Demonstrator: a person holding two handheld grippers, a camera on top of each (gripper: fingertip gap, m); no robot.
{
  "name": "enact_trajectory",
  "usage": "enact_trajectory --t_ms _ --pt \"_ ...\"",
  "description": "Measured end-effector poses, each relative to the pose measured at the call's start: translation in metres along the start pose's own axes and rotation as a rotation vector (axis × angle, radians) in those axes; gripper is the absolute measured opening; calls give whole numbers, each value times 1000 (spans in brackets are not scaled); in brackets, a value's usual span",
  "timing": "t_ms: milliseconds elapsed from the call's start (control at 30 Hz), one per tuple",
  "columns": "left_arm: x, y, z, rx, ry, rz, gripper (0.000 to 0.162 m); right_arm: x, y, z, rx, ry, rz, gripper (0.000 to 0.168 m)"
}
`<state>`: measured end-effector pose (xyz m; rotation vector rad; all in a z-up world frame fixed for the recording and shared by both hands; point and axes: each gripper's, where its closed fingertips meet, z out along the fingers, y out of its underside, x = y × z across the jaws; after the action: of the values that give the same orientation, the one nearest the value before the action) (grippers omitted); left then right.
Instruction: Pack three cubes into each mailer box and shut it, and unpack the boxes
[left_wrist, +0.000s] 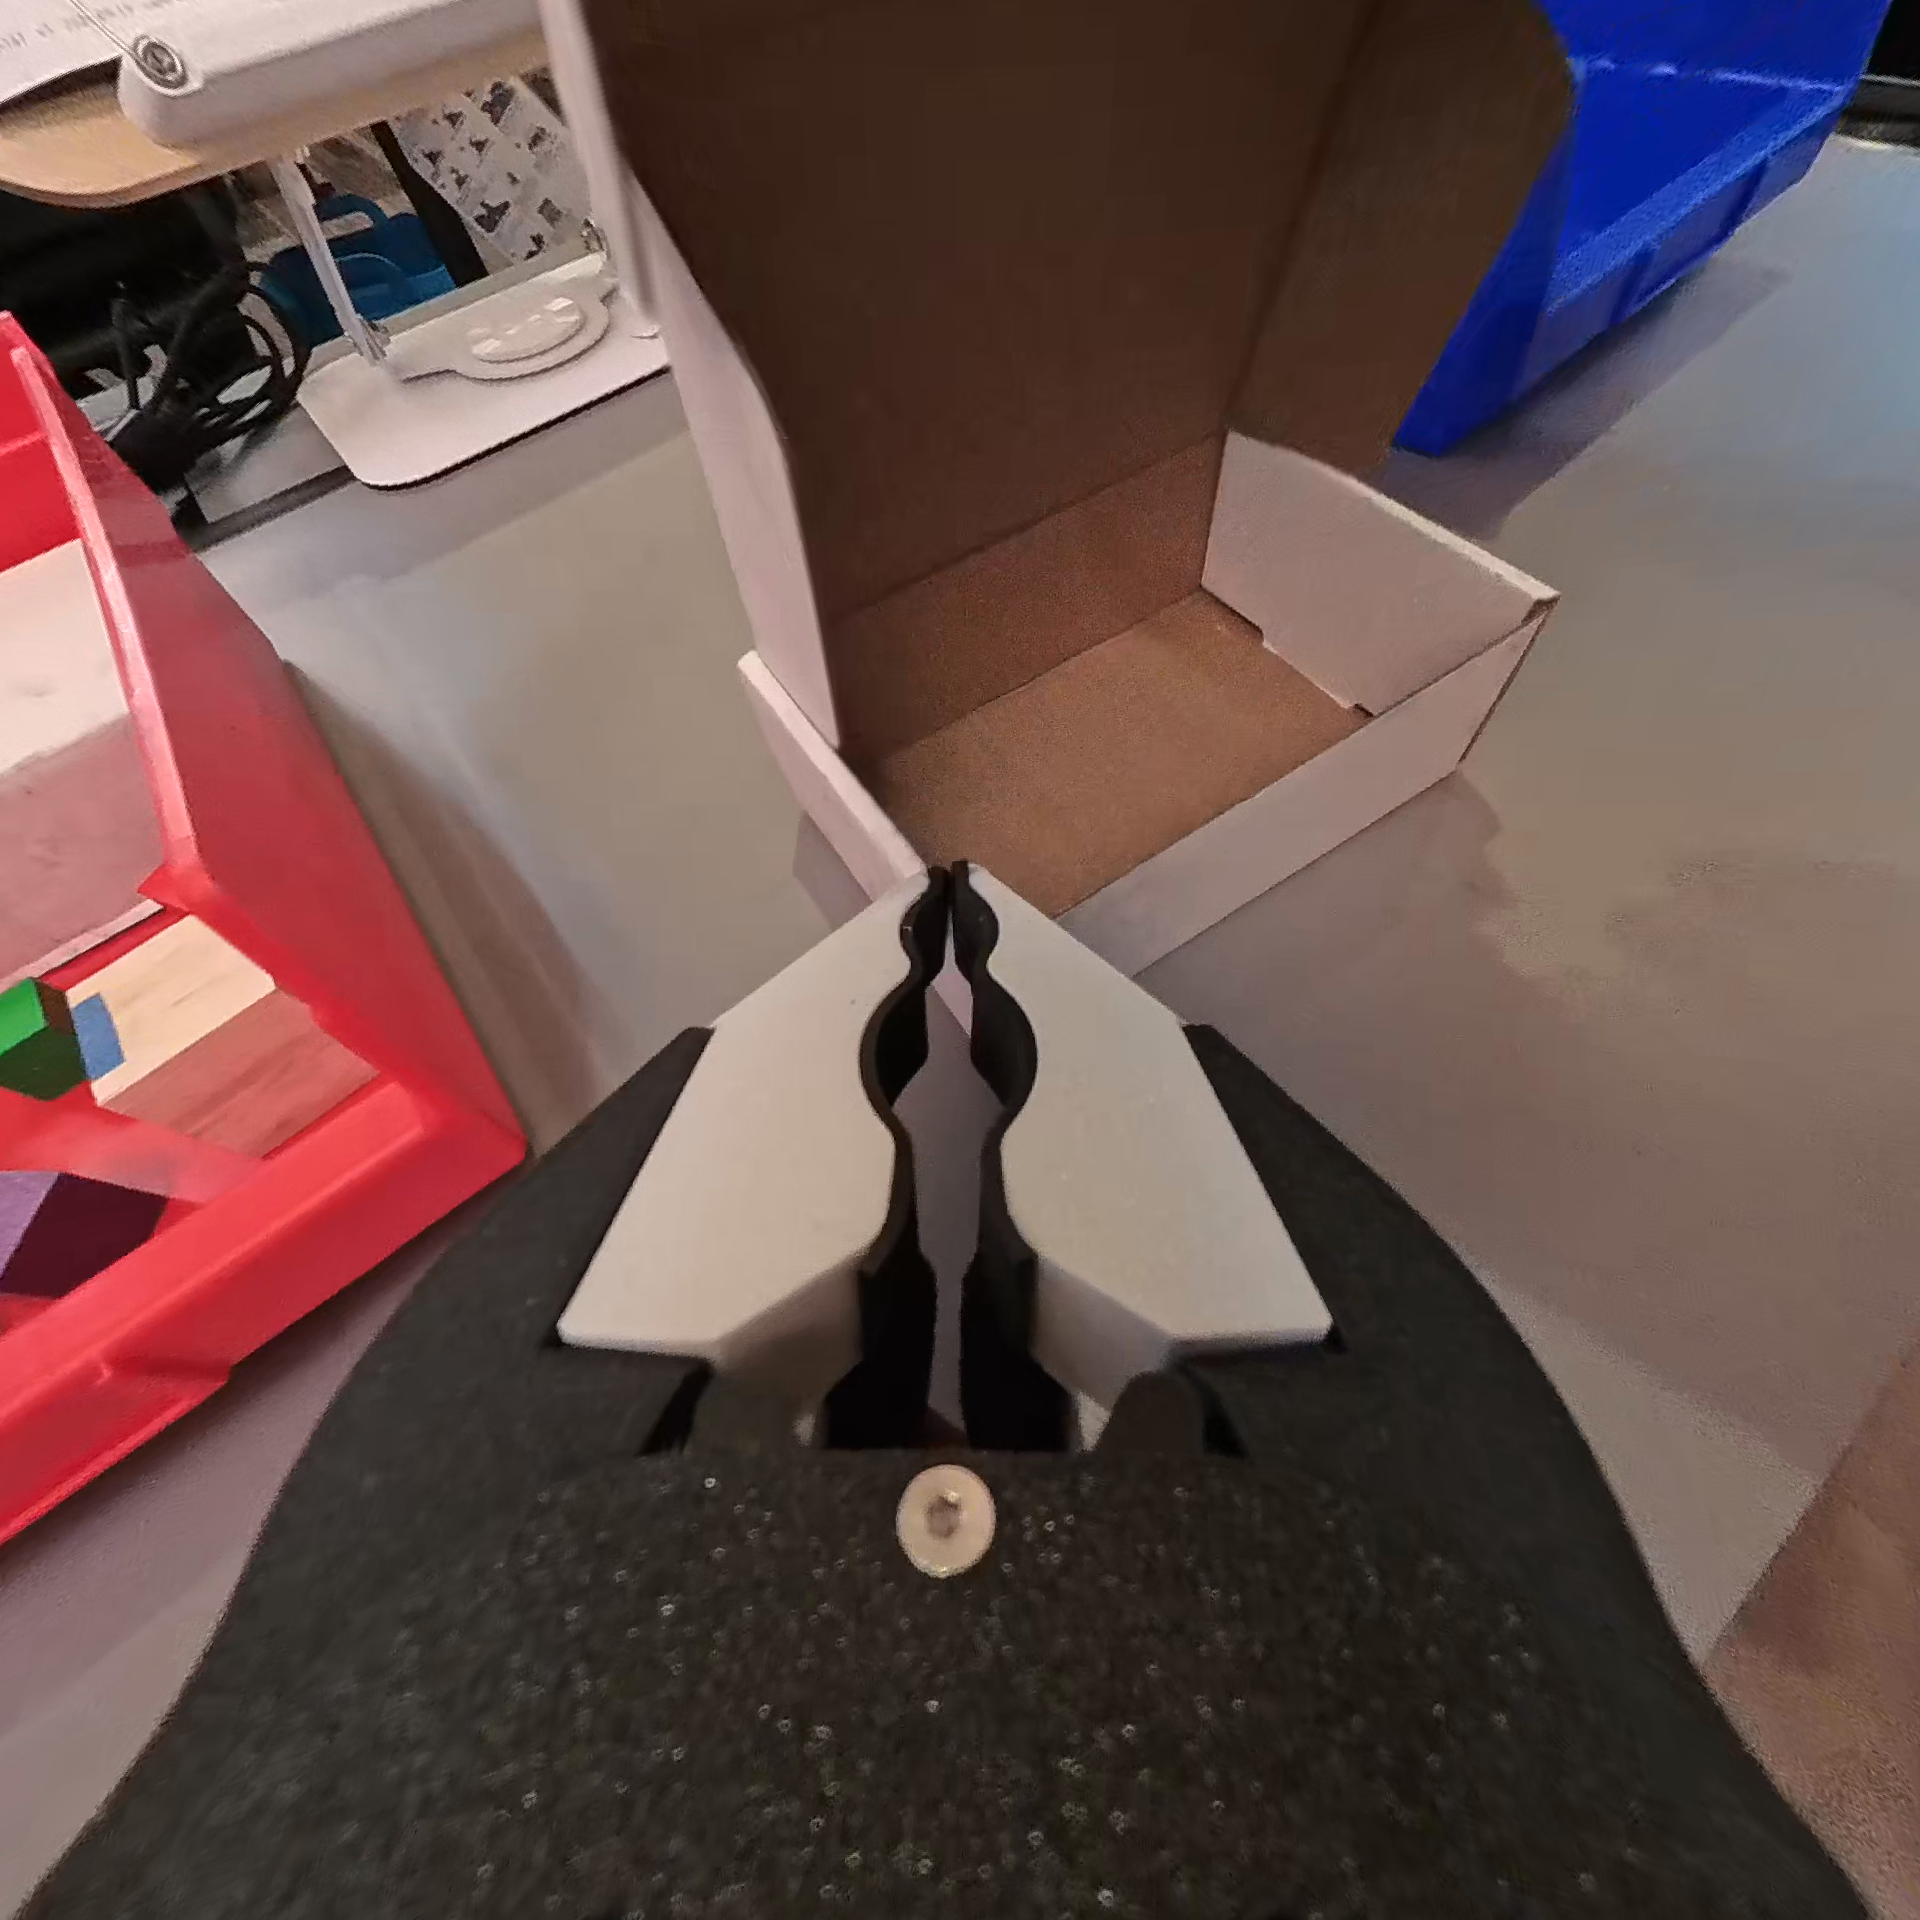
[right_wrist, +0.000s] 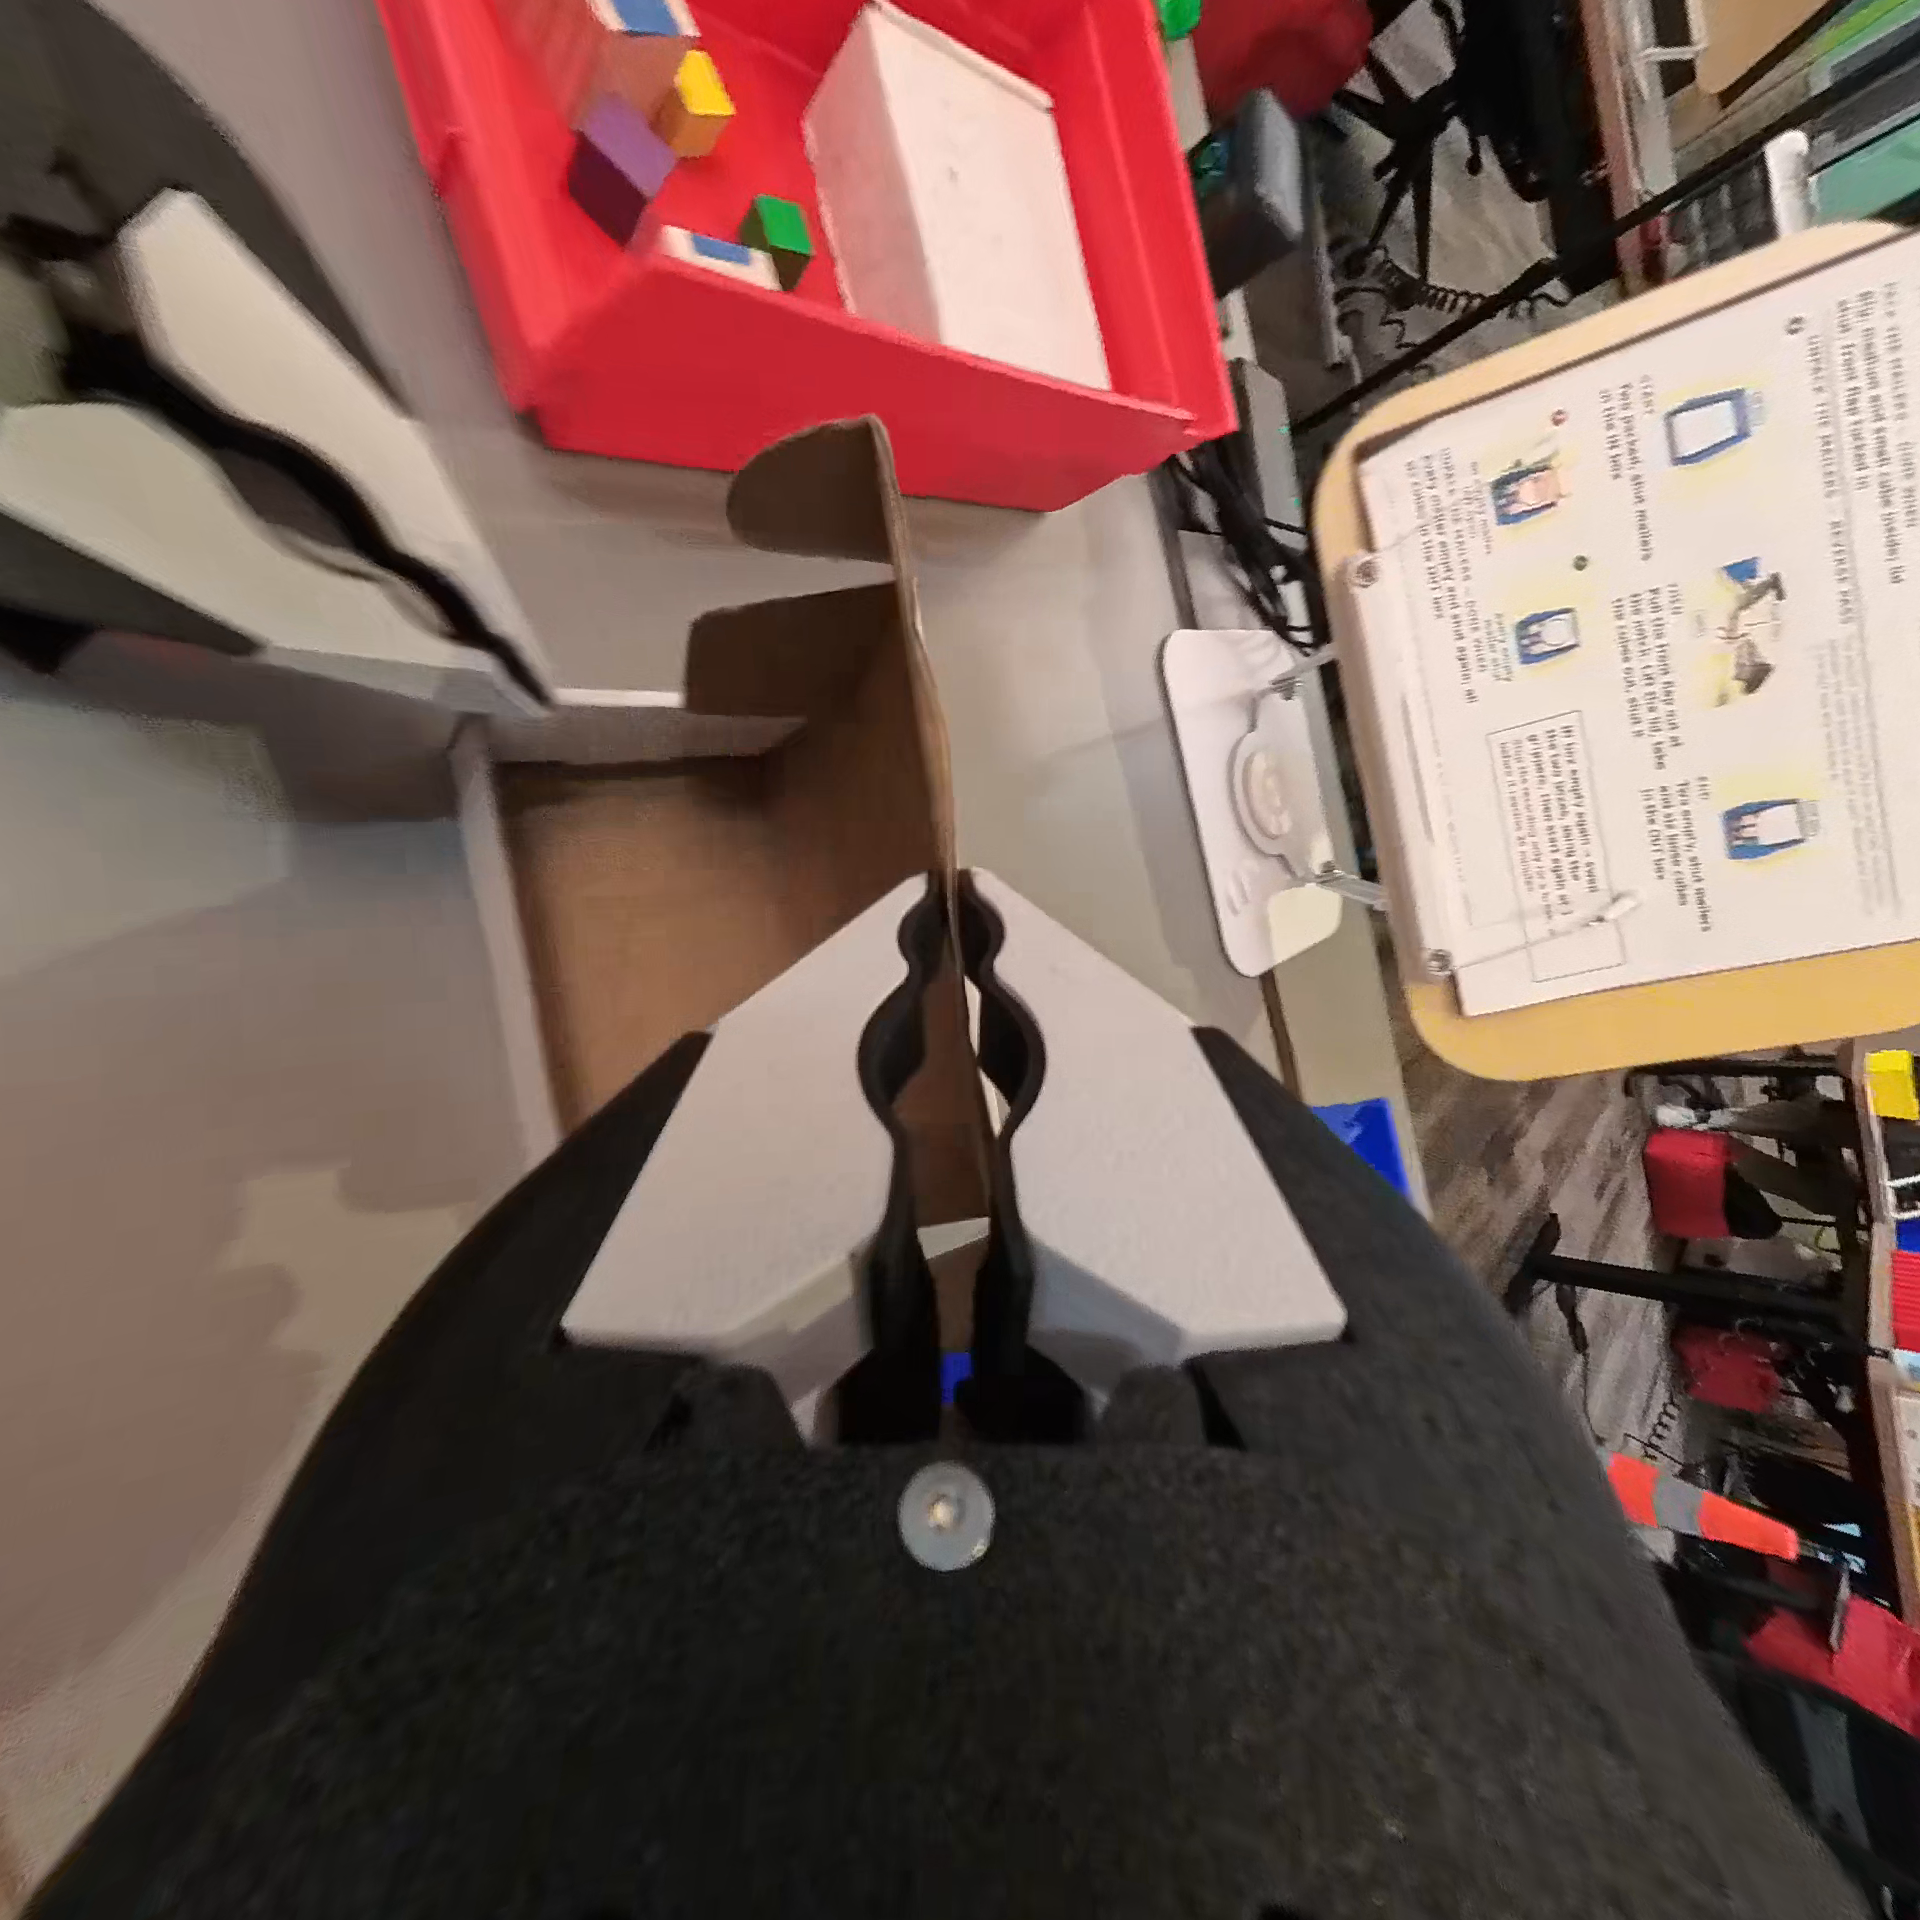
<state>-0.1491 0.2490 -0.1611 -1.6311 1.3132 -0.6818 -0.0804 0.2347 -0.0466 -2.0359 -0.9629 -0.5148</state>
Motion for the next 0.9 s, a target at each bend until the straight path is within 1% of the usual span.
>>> enact_trajectory --t_ms 33,133,233,300,367,467,500,567,667,700,733,767,833,900 --pt "0 0 0 1 1 -1 0 12 1 5 -6 8 0 1" --pt "0 -1 2 -7 -8 24 0 45 12 32 -39 31 -18 1" --pt "-1 -2 4 -14 -27 62 0 65 34 69 -78 14 12 1" --pt "-2 -1 3 -20 -38 75 0 66 55 93 -130 -29 33 1" --pt "-3 -1 3 -21 -44 81 0 58 79 114 -198 -91 41 1" --pt "-5 -2 4 -15 -50 89 0 42 103 134 -253 -205 119 2" --pt "-5 -2 5 -12 -53 95 0 41 104 137 -251 -238 152 2" --pt "-10 -4 10 -10 -89 126 0 51 96 141 -210 -261 217 2" --pt "-27 -9 24 -24 -162 159 0 81 71 145 -126 -217 285 4" --pt "-32 -10 28 -34 -179 151 0 92 64 146 -102 -185 308 10" --pt "-37 -12 32 -40 -187 132 0 99 62 143 -109 -170 322 34" --pt "-39 -12 34 -44 -187 112 0 105 62 135 -132 -169 331 52" --pt "-40 -12 37 -45 -179 100 0 118 57 106 -132 -148 376 83" --pt "-40 -11 37 -40 -179 115 0 129 51 61 -62 -100 429 87"
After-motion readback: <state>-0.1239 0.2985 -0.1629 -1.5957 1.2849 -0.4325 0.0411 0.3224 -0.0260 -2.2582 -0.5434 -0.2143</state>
